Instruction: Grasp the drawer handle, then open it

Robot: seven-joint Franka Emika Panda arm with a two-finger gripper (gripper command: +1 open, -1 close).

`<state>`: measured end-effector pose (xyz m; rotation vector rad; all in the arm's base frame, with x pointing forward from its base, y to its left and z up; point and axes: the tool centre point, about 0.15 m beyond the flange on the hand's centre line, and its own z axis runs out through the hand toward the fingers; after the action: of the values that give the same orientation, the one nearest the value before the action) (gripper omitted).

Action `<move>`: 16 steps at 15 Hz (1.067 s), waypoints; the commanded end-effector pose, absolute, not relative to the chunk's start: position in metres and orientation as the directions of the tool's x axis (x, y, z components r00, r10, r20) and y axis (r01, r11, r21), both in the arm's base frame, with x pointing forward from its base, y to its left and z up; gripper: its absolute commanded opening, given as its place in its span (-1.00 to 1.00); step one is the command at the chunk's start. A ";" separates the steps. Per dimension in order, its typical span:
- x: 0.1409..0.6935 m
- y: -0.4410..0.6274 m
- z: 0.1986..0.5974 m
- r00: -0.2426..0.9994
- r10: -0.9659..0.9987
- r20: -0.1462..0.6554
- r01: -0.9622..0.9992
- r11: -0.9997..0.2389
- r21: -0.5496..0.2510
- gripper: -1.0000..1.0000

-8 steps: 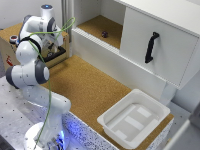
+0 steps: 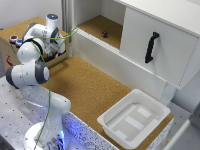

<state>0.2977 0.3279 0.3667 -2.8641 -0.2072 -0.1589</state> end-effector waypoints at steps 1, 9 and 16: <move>0.326 0.338 0.328 0.988 0.089 0.128 0.127 -0.937 -0.324 1.00; 0.349 0.360 0.301 0.990 0.097 0.103 0.132 -0.894 -0.429 1.00; 0.344 0.358 0.293 0.995 0.056 0.087 0.091 -0.877 -0.473 1.00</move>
<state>0.3405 0.3568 0.3034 -2.7412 -0.0993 -0.1087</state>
